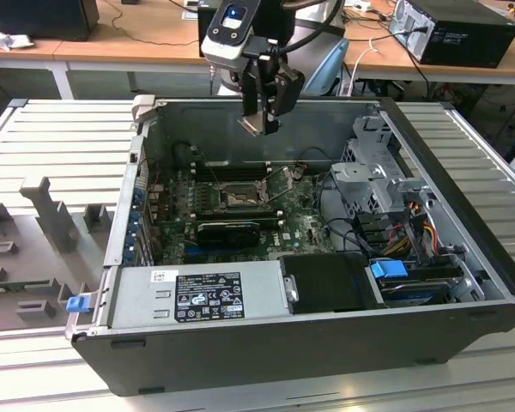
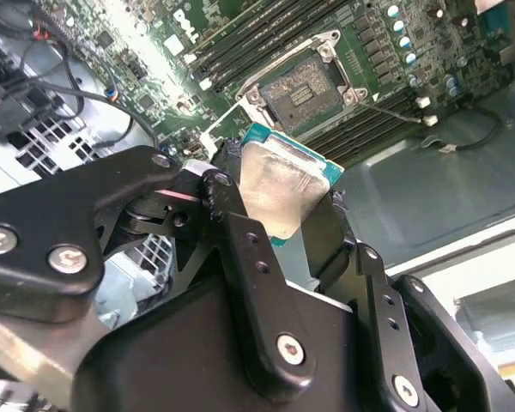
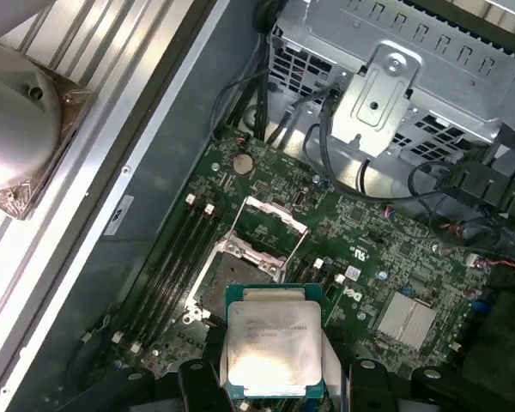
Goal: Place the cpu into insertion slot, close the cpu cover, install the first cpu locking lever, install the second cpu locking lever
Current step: 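Place the cpu into insertion slot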
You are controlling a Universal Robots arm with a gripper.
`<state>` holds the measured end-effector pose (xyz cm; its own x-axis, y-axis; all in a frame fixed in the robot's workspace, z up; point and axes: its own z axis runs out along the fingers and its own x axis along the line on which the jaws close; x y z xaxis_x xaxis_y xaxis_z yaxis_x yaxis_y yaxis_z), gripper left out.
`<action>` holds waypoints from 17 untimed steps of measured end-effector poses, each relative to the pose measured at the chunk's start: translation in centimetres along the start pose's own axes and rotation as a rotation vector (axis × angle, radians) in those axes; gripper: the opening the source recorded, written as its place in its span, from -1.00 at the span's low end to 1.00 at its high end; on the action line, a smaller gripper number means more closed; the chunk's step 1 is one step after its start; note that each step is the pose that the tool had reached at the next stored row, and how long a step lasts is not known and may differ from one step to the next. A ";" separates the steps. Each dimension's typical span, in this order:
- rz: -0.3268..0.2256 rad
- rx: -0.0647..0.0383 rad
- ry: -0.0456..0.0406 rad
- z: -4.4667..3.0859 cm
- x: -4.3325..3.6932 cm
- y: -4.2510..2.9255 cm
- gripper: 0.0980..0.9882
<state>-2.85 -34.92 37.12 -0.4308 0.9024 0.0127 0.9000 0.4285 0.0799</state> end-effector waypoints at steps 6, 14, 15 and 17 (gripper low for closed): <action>0.117 -0.001 -0.0099 0.17 0.00 -0.01 -0.04; 0.183 -0.002 -0.0154 0.65 -0.01 -0.05 -0.04; 0.185 -0.002 -0.0158 0.68 -0.01 -0.05 -0.04; 0.193 -0.002 -0.0166 0.71 -0.02 -0.06 -0.04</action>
<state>-2.85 -34.92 36.41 -0.2490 0.9684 0.0115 0.9657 0.2473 0.0793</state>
